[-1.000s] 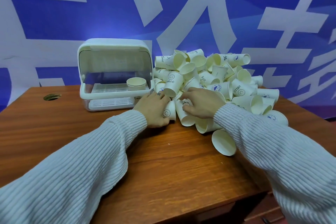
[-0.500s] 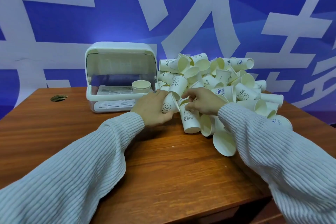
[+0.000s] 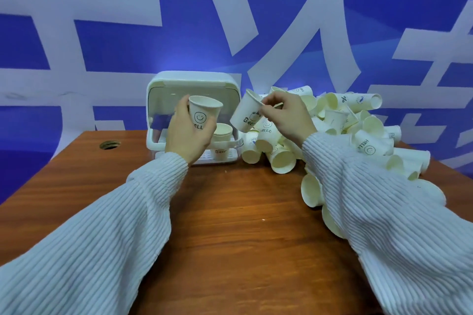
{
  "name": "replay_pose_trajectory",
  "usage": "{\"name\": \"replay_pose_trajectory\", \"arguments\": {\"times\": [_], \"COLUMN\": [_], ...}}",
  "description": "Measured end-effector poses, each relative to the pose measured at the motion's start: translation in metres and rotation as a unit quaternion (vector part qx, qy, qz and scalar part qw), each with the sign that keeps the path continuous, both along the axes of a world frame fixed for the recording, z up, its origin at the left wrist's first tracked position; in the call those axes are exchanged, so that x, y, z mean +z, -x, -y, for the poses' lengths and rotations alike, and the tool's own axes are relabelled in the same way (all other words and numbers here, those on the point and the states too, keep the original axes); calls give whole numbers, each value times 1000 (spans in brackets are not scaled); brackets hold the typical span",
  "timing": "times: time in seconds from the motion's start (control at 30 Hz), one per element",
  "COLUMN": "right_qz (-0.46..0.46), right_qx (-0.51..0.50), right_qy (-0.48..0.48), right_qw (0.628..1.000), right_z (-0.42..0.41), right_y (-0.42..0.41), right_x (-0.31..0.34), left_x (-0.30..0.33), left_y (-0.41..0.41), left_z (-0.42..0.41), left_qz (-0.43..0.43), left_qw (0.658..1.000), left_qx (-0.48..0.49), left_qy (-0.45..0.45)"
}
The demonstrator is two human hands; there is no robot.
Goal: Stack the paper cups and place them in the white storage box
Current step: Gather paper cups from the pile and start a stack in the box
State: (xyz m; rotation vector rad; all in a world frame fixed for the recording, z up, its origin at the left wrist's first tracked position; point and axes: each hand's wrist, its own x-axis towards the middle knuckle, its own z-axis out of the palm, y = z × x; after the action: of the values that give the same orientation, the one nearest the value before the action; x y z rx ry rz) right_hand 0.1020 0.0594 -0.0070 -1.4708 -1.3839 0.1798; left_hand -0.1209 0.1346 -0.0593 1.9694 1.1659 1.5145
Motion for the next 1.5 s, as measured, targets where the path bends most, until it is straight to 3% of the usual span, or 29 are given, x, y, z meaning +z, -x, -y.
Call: {"name": "replay_pose_trajectory", "arguments": {"times": [0.17, 0.33, 0.6, 0.9, 1.13, 1.37, 1.5], "right_qz": [122, 317, 435, 424, 345, 351, 346], "right_qx": [9, -7, -21, 0, 8, 2, 8], "right_qy": [-7, 70, 150, 204, 172, 136, 128], "right_qw": [992, 946, 888, 882, 923, 927, 929], "right_z": [-39, -62, -76, -83, -78, -67, -61], "right_y": [35, 49, 53, 55, 45, 35, 29], "right_x": [-8, -21, -28, -37, -39, -30, -29], "left_x": [0, -4, -5, 3, 14, 13, 3], "left_y": [15, 27, 29, 14, -7, -27, -36], "left_z": [-9, -17, -28, -44, -48, -53, -57], "left_qz": [9, 14, -13, -14, -20, -80, -183], "left_qw": [999, 999, 999, 999, 1000, 997, 982], "left_qx": [37, 30, 26, 29, 8, 5, -1], "left_qy": [19, 16, 15, 34, 20, 18, 37]}}
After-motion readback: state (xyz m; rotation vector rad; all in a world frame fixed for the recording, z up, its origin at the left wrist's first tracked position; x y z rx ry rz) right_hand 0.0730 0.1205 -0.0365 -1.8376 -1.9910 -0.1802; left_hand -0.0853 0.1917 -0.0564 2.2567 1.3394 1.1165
